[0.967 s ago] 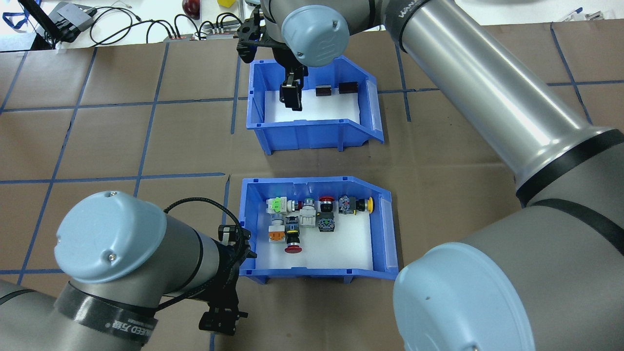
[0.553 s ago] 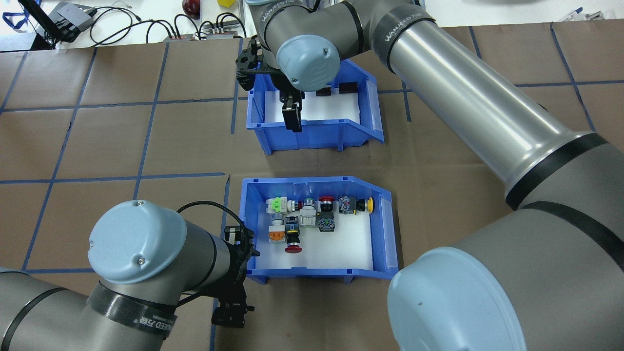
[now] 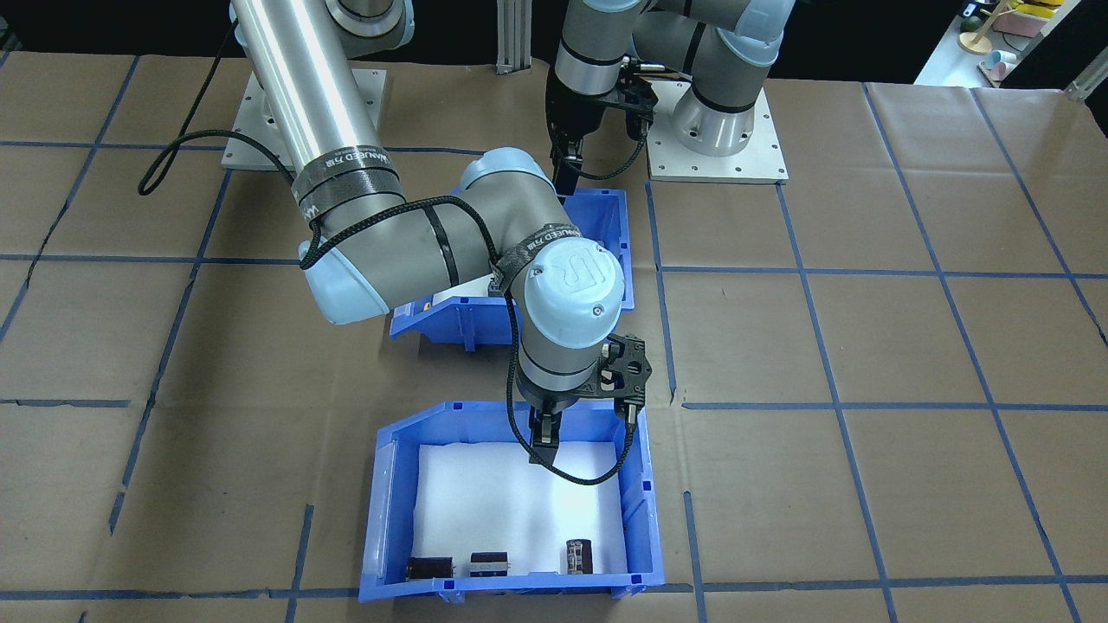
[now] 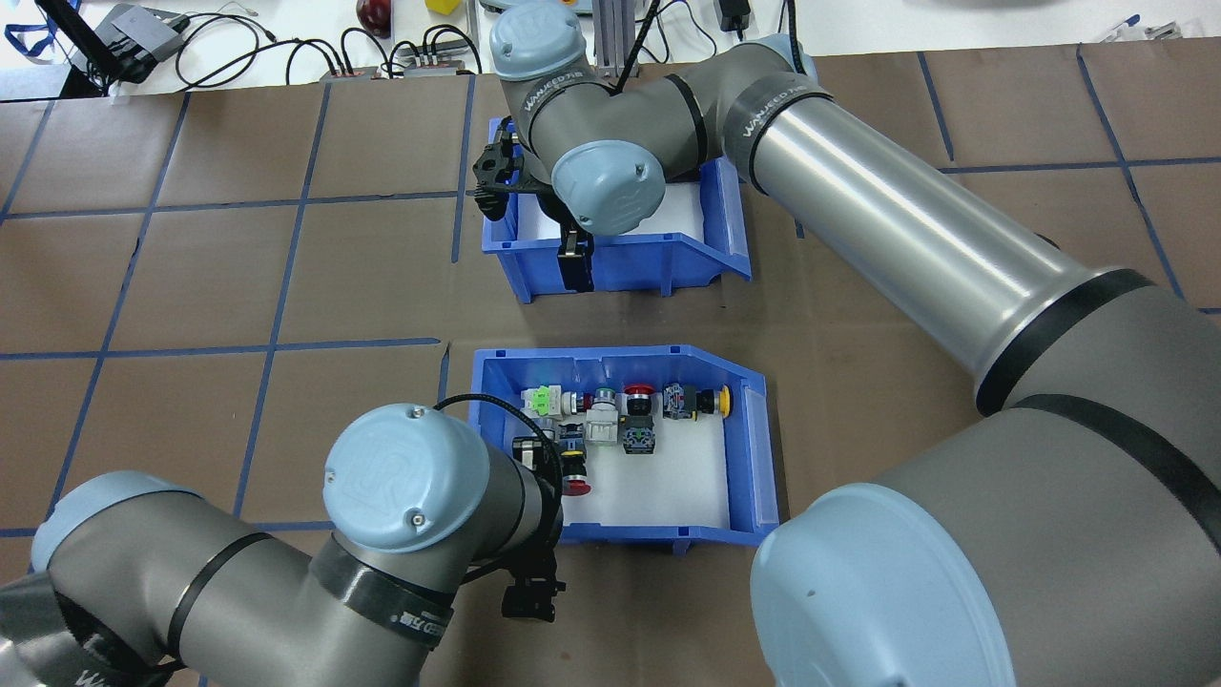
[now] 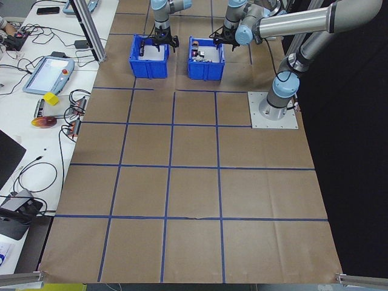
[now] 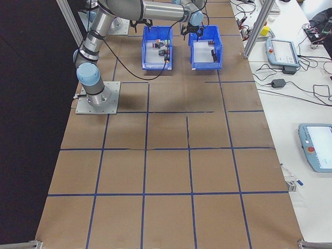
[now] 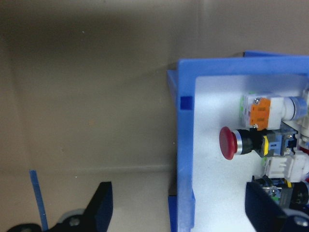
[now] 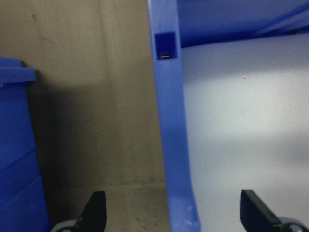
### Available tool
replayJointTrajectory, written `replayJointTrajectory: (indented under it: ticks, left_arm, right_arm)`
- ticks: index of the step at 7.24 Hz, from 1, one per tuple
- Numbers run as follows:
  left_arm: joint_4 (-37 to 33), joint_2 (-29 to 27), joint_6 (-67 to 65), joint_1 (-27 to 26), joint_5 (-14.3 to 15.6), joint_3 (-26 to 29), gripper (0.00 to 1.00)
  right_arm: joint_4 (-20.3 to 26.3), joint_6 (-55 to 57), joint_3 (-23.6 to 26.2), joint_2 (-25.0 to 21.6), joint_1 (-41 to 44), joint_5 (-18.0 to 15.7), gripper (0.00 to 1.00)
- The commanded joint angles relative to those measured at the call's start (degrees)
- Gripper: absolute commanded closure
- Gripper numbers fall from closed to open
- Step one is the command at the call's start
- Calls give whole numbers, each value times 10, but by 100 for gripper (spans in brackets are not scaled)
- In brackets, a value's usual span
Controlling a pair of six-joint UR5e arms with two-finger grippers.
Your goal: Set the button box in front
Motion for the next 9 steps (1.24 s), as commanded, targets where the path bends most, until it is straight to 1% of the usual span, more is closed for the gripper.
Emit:
replayJointTrajectory:
  ticks: [1, 3, 4, 5, 6, 7, 8, 9]
  left_arm:
    - [12, -27, -6, -11, 8, 9, 1]
    - [82, -87, -12, -19, 6, 19, 1]
    - [83, -103, -14, -31, 7, 19, 2]
    - [81, -106, -17, -40, 7, 17, 6]
    - [79, -107, -20, -41, 0, 18, 20]
    - [82, -108, -16, -40, -4, 18, 40]
    - [84, -107, -11, -41, -4, 17, 56]
    - [83, -108, -27, -41, -13, 14, 81]
  right_arm:
    - [-29, 15, 6, 3, 4, -3, 60]
    - [-29, 15, 3, -2, 4, -9, 82]
    - [-29, 15, -1, -7, 1, -14, 87]
    - [-27, 15, -14, -17, 1, -35, 91]
    - [-19, 12, -25, -30, -7, -45, 92]
    - [-17, 6, -20, -47, -22, -49, 92]
    - [-8, -9, -15, -60, -51, -49, 92]
    - [2, -60, -13, -71, -89, -47, 92]
